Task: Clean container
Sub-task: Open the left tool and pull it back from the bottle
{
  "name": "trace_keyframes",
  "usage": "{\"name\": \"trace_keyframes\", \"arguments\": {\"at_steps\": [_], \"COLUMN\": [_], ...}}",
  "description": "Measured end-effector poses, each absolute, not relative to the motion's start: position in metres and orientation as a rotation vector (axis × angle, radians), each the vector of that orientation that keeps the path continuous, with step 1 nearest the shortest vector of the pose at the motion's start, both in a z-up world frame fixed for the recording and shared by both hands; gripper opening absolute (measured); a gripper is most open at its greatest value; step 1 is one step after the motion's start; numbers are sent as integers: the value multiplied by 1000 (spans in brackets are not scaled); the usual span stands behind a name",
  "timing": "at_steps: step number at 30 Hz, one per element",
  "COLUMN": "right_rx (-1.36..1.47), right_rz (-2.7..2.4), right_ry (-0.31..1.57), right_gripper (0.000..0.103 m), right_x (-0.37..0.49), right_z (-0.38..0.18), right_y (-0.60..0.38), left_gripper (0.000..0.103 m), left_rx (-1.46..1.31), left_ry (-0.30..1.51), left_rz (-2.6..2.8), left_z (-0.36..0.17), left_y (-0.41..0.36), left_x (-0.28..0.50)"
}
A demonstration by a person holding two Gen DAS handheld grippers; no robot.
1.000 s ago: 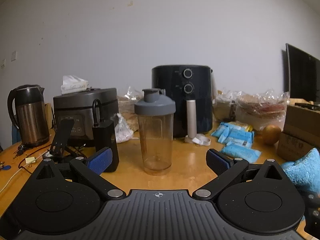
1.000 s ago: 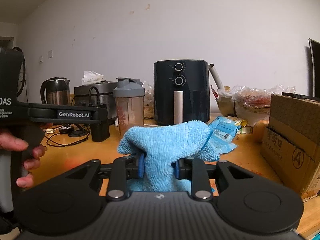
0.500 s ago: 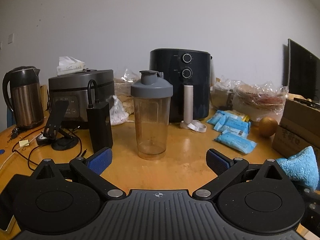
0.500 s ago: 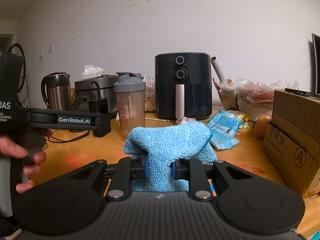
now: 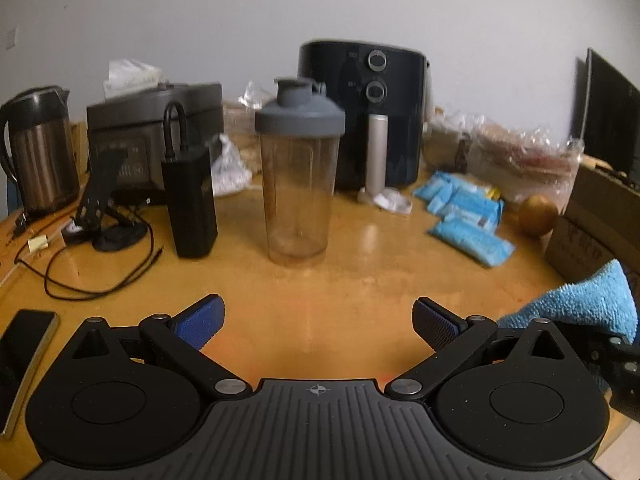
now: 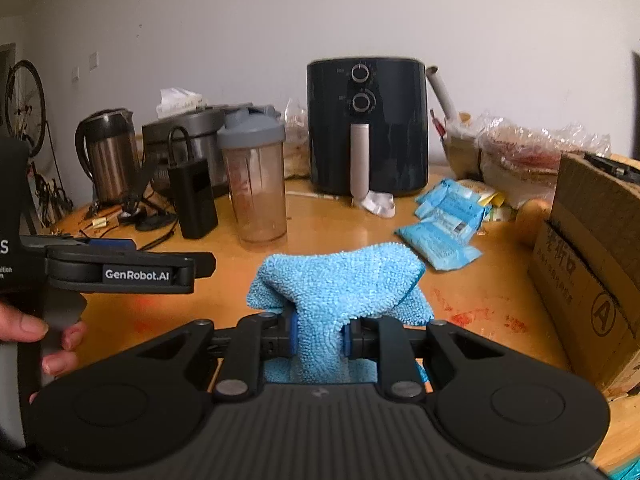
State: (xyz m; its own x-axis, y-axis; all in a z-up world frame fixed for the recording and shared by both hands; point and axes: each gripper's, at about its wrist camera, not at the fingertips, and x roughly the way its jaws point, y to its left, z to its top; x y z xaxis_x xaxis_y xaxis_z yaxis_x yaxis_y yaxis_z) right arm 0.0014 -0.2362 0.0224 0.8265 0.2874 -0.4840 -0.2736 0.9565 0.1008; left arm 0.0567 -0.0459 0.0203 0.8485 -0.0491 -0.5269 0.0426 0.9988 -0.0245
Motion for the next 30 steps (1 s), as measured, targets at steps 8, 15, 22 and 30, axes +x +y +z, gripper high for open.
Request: {"name": "trace_keyframes", "arguments": {"at_steps": [8, 15, 22, 30], "right_rx": [45, 41, 34, 45], "right_rz": [293, 288, 291, 266], "right_ry": [608, 663, 700, 721], "right_gripper": [15, 15, 16, 75], "right_x": [21, 34, 41, 47], "right_z": [17, 8, -2, -7], "right_y": [-240, -236, -231, -231], "left_gripper": [103, 103, 103, 103], "left_rx": [-15, -30, -49, -69], "left_ry": [653, 702, 729, 756], "left_rz": [-46, -62, -66, -71], "left_z": [7, 0, -4, -8], "left_y": [-46, -42, -38, -35], "left_x": [68, 73, 77, 79]}}
